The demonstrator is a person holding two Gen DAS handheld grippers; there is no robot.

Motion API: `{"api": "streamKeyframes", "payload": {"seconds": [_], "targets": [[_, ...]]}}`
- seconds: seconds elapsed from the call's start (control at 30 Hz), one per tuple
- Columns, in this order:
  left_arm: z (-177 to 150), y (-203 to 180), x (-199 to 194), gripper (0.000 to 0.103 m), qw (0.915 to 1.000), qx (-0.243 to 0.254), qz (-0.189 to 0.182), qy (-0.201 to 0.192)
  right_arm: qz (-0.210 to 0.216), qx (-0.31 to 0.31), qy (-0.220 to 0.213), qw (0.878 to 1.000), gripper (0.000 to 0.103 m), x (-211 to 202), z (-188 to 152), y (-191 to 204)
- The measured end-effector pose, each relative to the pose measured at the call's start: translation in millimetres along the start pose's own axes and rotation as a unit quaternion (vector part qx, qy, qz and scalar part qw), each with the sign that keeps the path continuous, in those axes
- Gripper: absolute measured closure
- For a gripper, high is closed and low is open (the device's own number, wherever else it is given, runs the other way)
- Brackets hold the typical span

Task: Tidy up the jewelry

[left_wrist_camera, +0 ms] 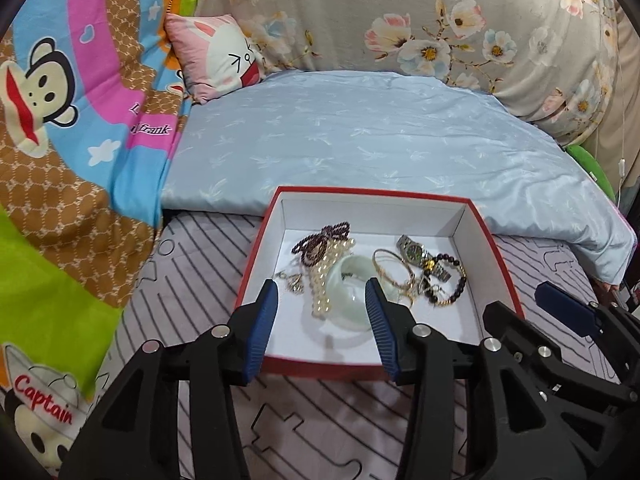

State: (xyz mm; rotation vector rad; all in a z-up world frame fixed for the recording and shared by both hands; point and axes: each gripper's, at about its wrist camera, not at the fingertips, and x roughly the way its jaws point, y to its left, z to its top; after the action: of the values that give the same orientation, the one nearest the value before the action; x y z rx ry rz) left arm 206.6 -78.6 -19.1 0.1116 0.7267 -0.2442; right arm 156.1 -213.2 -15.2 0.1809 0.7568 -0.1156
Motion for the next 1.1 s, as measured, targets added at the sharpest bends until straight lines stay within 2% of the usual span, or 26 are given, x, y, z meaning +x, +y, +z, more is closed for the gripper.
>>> {"api": "streamKeyframes", "payload": {"seconds": [0.13,0.27,0.37,0.63,1.1], "targets": [[-11,1,-14,0.043,0.9999,0.001,0.016,-0.003,-0.014,0.007,-0.002,1.0,0.042,-13,-14,-1],[-22,3,-24,0.036,0.9998,-0.011,0.013,0.003,-0.02,0.021,-0.003,1.0,0.036,-25,-26,-6],[-28,2,-30,0.034,0.9998,-0.011,0.017,0.005,-0.039,0.016,-0.008,0.999,0.032,-30,-33,-5],[-41,0,-38,0.028,0.9993,-0.008,0.037,0.003,-0.06,0.019,-0.004,0.998,0.032,-37,-49,-7],[-51,-1,-38,0.027,0.9988,-0.005,0.048,0.007,-0.063,0.023,0.001,0.998,0.032,-34,-58,-8]]}}
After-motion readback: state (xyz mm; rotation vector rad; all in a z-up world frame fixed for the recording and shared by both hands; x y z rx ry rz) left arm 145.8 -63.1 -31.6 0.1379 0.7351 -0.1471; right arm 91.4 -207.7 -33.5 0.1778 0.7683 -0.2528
